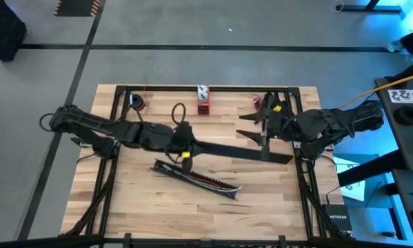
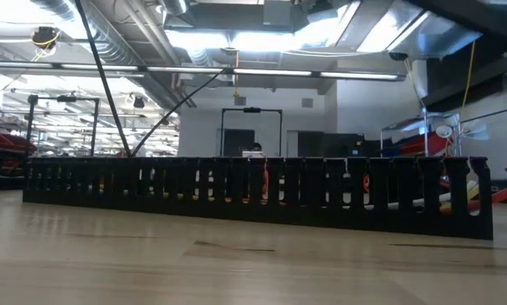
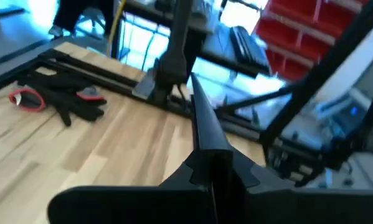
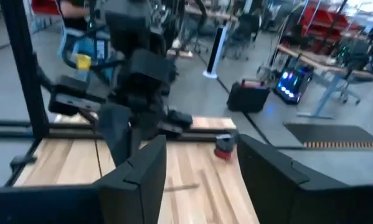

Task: Ziptie cables
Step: Insert the black cover of the black cable duct

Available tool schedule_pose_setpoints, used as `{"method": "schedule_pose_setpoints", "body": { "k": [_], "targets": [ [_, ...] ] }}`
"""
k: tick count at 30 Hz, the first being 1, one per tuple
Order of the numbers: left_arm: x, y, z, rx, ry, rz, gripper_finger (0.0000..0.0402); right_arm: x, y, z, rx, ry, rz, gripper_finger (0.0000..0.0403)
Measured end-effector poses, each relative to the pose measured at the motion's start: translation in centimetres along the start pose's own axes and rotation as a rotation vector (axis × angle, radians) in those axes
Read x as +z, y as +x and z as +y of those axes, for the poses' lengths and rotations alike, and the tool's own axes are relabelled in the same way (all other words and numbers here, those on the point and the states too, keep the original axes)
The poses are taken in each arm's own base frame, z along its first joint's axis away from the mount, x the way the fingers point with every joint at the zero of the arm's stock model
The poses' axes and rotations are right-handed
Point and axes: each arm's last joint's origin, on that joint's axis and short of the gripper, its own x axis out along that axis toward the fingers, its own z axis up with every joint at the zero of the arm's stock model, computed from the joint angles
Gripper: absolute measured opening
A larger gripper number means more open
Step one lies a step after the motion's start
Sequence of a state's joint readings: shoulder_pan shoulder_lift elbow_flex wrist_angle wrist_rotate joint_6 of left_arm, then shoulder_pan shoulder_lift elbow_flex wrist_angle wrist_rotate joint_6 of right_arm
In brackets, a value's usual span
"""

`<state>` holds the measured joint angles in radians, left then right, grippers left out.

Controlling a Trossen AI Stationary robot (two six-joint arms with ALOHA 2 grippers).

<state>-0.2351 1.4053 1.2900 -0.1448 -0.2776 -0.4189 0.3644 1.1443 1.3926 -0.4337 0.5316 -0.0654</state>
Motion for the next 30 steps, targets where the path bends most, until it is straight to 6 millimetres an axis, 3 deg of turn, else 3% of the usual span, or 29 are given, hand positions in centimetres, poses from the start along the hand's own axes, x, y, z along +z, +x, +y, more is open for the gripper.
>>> {"method": "schedule_pose_setpoints", "body": {
  "k": [7, 13, 18, 21, 24, 30],
  "targets": [
    [1.8, -0.3, 1.6, 0.025, -0.081, -0.087, 0.0002, 0.7, 0.8, -0.5, -0.14, -0.135, -0.048, 0.0188],
    [2.1, -0.2, 2.3, 0.013, -0.103, -0.08, 0.0002, 0.5, 1.9, -0.2, -0.241, -0.328, 0.041, 0.0214],
    [2.6, 0.0, 3.4, 0.044, -0.131, -0.106, 0.0002, 0.5, 4.4, 1.2, -0.229, -0.471, 0.2, 0.0256],
    [3.1, 0.1, 4.3, 0.065, -0.179, -0.135, 0.0001, -0.4, 6.0, 2.7, -0.19, -0.591, 0.337, 0.0274],
    [3.5, 0.2, 5.1, 0.088, -0.211, -0.147, 0.0001, -1.3, 7.9, 3.8, -0.264, -0.673, 0.441, 0.0279],
    [3.7, 0.2, 5.7, 0.107, -0.223, -0.155, 0.0001, -2.2, 10.1, 5.4, -0.301, -0.653, 0.476, 0.0279]
  ]
}}
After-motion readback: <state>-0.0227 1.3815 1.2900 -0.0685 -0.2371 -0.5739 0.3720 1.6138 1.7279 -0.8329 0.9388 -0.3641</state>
